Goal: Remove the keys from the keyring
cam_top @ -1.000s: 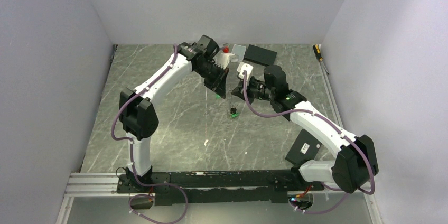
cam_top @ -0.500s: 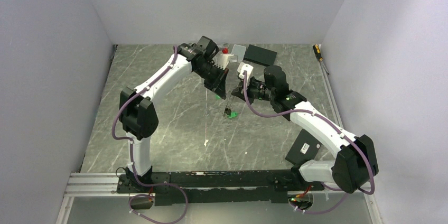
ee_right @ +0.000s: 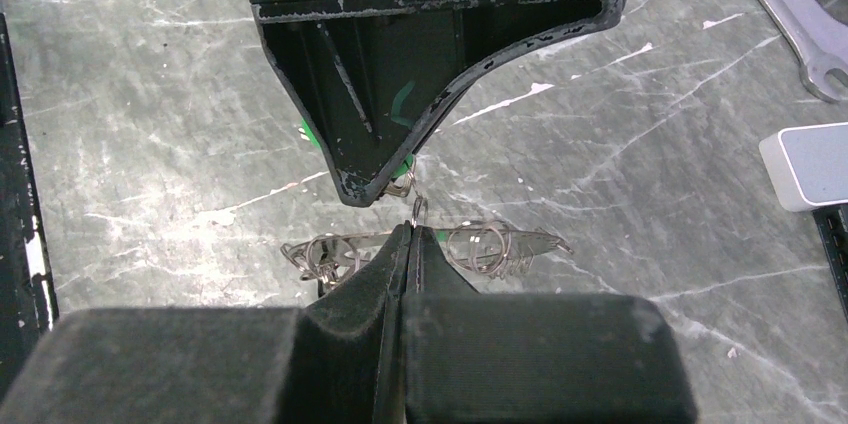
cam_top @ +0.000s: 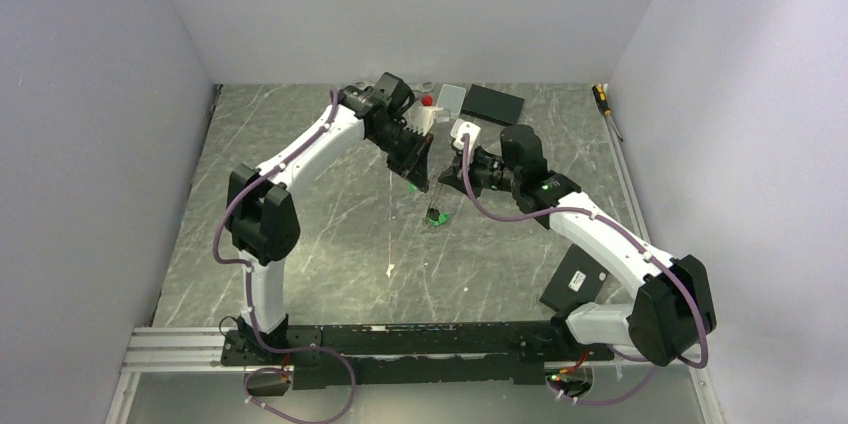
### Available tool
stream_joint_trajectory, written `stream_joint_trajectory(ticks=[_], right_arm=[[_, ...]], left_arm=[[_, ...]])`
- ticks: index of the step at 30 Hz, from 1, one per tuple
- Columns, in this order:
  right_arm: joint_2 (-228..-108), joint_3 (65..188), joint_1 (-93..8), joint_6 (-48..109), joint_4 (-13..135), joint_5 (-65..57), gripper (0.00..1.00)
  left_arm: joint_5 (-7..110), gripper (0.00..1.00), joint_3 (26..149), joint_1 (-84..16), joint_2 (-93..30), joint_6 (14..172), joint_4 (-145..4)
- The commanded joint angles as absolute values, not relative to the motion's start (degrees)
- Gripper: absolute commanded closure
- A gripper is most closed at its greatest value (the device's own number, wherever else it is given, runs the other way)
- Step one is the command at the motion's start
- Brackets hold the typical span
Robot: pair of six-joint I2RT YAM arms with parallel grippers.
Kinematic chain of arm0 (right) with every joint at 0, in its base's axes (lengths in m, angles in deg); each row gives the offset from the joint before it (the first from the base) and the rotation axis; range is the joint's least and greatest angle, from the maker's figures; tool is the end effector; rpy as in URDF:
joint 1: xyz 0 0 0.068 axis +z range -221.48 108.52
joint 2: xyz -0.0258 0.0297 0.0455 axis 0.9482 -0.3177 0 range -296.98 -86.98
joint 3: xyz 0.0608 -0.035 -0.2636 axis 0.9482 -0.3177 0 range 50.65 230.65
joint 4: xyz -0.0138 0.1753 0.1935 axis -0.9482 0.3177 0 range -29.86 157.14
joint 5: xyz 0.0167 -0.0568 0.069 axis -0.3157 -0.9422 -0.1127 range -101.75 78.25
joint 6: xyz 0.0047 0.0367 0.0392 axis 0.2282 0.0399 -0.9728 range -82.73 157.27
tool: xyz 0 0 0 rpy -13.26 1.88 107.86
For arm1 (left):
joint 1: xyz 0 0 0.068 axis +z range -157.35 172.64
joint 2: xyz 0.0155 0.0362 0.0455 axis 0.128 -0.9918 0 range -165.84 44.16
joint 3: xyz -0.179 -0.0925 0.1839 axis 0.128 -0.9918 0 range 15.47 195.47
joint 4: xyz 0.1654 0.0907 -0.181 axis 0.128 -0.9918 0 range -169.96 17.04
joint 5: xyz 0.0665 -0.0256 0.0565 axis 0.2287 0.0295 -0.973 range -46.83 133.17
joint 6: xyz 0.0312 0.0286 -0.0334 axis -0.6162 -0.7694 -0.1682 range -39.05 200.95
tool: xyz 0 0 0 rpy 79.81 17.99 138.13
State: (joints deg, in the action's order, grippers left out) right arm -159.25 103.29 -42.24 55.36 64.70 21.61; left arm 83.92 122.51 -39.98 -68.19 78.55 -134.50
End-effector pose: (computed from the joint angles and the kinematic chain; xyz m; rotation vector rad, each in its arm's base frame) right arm 0.2393 0.1563 0.2966 -1.1287 1.6339 0.7039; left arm 0.3324 -0.2404 0.3019 1.0182 2.5375 -1.1230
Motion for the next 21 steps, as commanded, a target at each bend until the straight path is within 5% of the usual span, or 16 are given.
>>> stream_joint_trajectory(ticks=[1,15,21], right_arm=[[-156.7,103.7,-42.5,54.5,61.0,24.4,1.00],[-156.7,103.5,-42.5,55.3,61.6,23.0,1.00],[-156.6,103.6,-42.6,55.3,61.9,22.8,1.00]], left_arm=[[82.2,1.00,123.5,-40.3,-70.0,78.1,-134.5],[80.0,1.00,123.5,-40.2,-69.8,77.3,-134.7],[77.5,1.00,119.5,-33.0,-66.5,76.5,-131.5]])
